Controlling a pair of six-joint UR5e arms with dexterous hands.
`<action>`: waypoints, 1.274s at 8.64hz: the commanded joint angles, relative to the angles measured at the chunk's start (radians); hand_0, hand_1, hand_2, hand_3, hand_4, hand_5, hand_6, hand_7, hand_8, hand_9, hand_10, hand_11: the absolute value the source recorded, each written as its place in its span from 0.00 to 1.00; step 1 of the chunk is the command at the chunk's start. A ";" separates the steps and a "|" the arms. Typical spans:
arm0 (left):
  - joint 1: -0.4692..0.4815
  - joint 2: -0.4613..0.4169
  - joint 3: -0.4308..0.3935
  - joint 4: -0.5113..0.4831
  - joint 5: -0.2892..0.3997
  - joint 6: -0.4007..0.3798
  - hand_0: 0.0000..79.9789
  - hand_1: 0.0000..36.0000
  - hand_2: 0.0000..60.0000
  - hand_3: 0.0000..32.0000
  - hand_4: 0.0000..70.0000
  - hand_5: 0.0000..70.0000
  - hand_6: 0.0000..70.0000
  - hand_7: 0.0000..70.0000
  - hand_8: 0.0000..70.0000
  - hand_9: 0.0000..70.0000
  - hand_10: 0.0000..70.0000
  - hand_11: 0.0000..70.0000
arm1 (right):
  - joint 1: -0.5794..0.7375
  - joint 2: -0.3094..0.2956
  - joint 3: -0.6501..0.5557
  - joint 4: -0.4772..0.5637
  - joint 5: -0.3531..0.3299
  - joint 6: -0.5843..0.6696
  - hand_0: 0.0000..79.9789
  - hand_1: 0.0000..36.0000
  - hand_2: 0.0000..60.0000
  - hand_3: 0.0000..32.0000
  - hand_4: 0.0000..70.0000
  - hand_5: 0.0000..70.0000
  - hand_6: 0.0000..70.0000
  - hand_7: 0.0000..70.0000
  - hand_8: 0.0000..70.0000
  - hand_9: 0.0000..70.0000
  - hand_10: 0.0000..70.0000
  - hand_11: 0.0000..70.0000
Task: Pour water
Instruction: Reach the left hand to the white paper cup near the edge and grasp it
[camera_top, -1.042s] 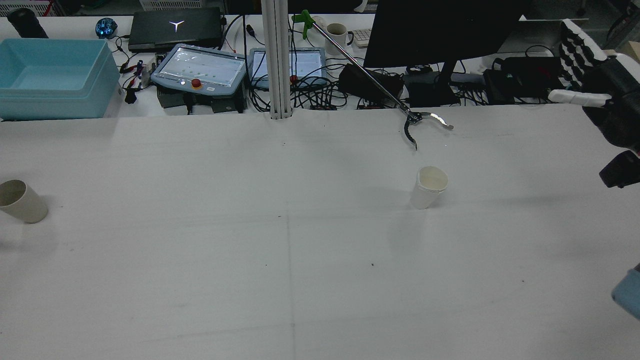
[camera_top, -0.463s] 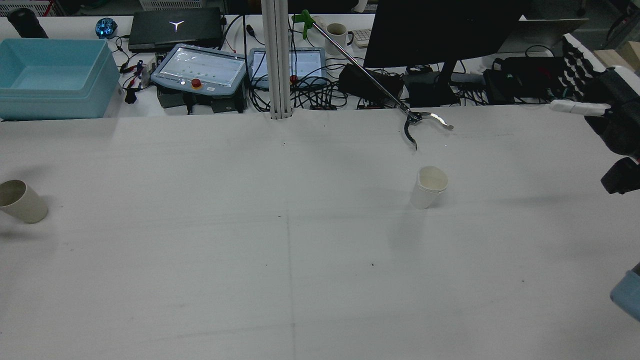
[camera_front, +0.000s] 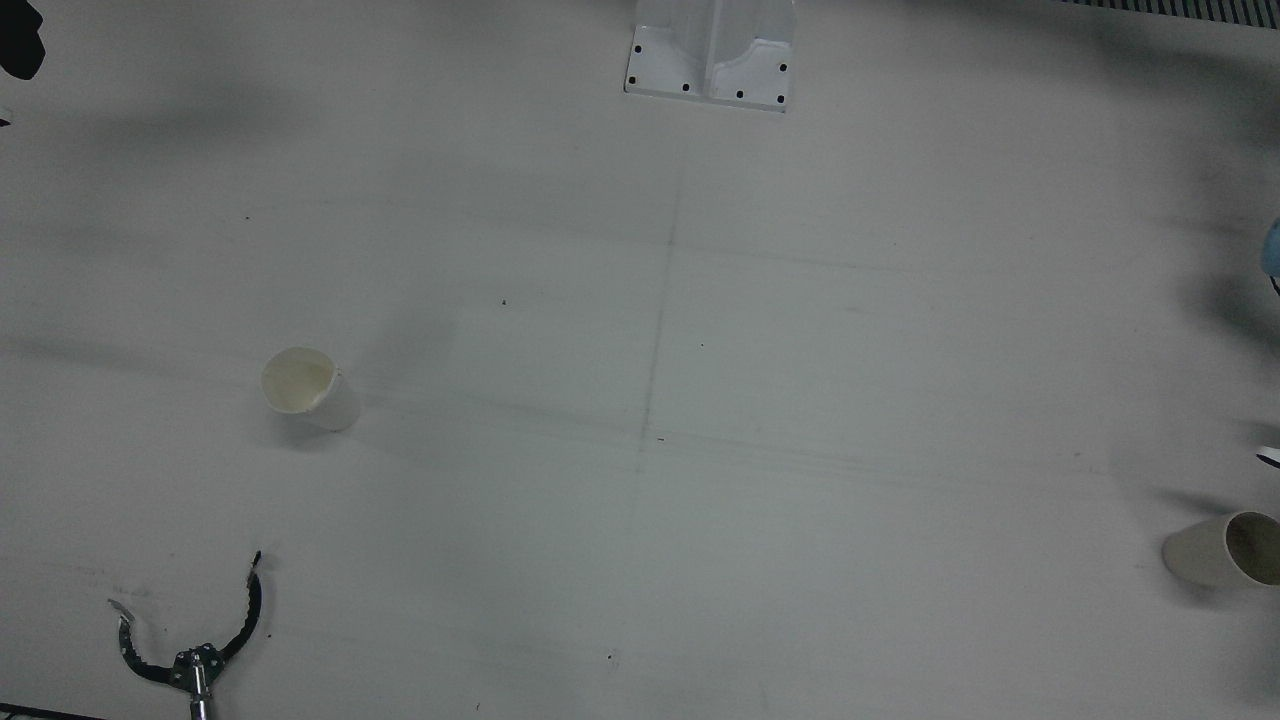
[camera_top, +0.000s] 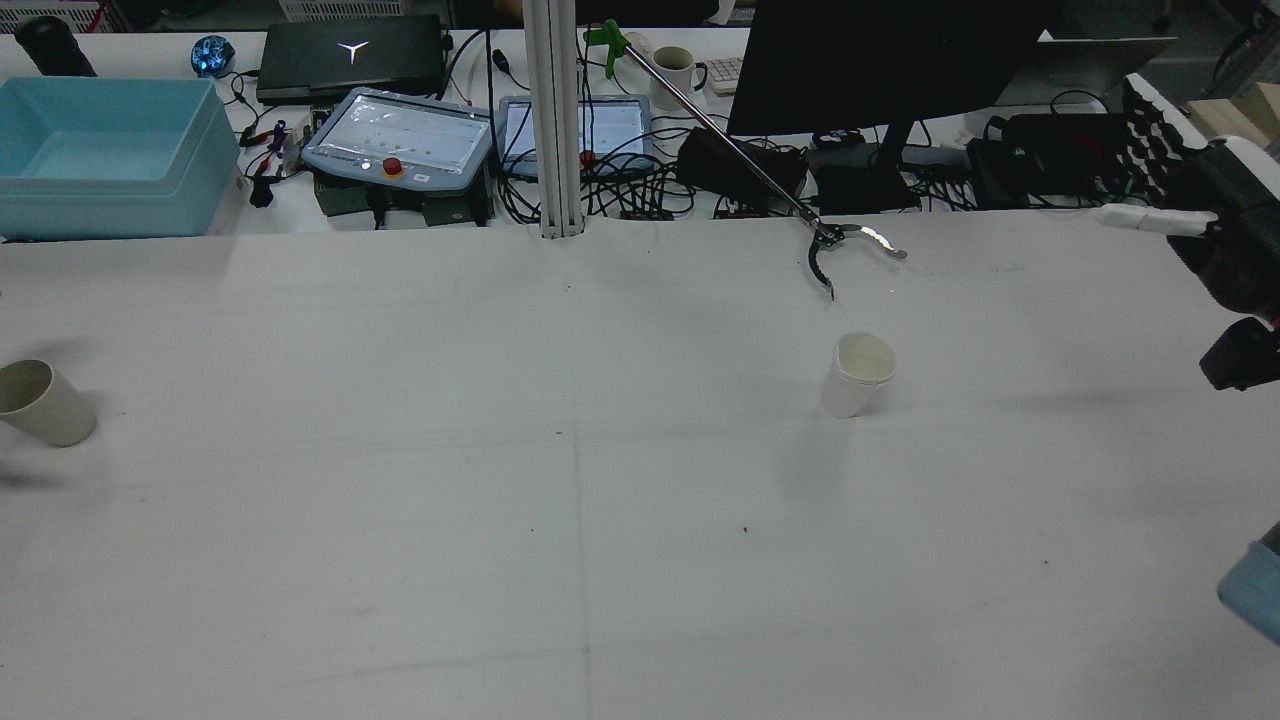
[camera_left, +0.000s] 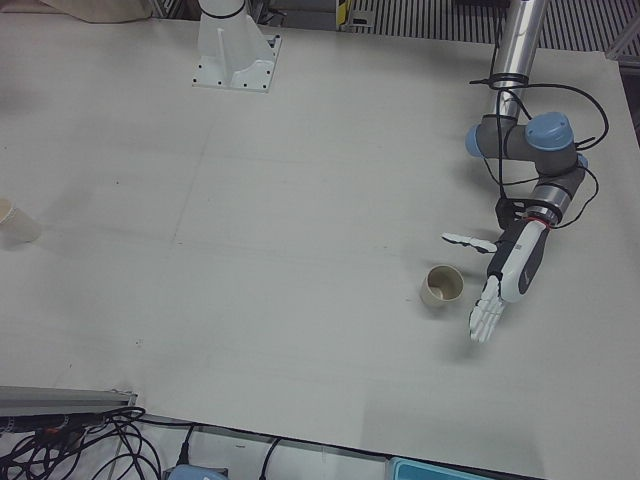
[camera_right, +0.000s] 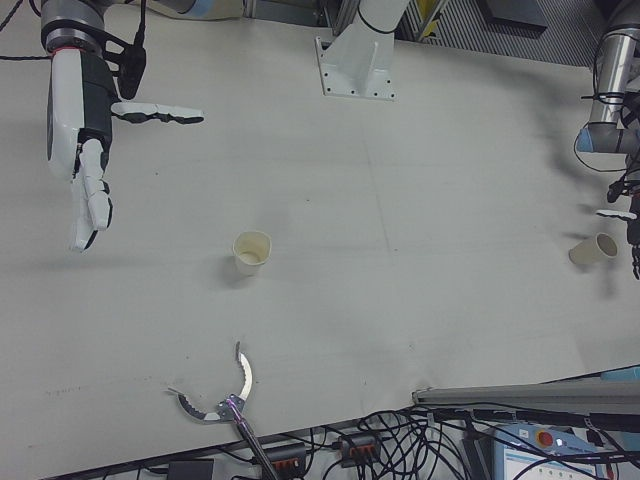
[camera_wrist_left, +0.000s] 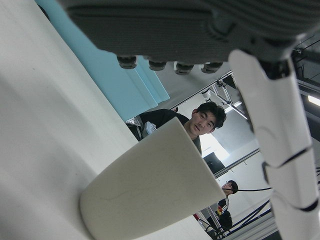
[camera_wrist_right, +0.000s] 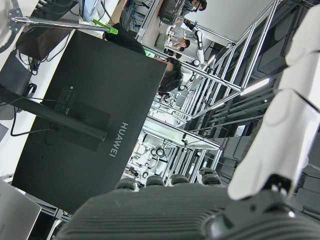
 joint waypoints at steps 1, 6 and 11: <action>0.047 -0.012 0.033 -0.024 -0.006 0.047 0.58 0.41 0.09 0.16 0.00 0.04 0.00 0.03 0.00 0.00 0.00 0.03 | -0.001 -0.002 -0.002 0.000 0.000 -0.006 0.58 0.41 0.11 0.06 0.00 0.09 0.00 0.00 0.00 0.00 0.00 0.00; 0.056 -0.077 0.111 -0.041 -0.021 0.067 0.58 0.41 0.11 0.14 0.00 0.05 0.00 0.03 0.00 0.00 0.01 0.04 | -0.008 0.003 -0.012 0.002 0.000 -0.006 0.58 0.41 0.10 0.09 0.00 0.08 0.00 0.00 0.00 0.00 0.00 0.00; 0.099 -0.103 0.131 -0.038 -0.043 0.069 0.57 0.36 0.12 0.00 0.00 0.08 0.01 0.04 0.00 0.00 0.02 0.05 | -0.009 0.003 -0.035 0.003 0.000 -0.001 0.58 0.39 0.10 0.06 0.00 0.08 0.00 0.00 0.00 0.00 0.00 0.00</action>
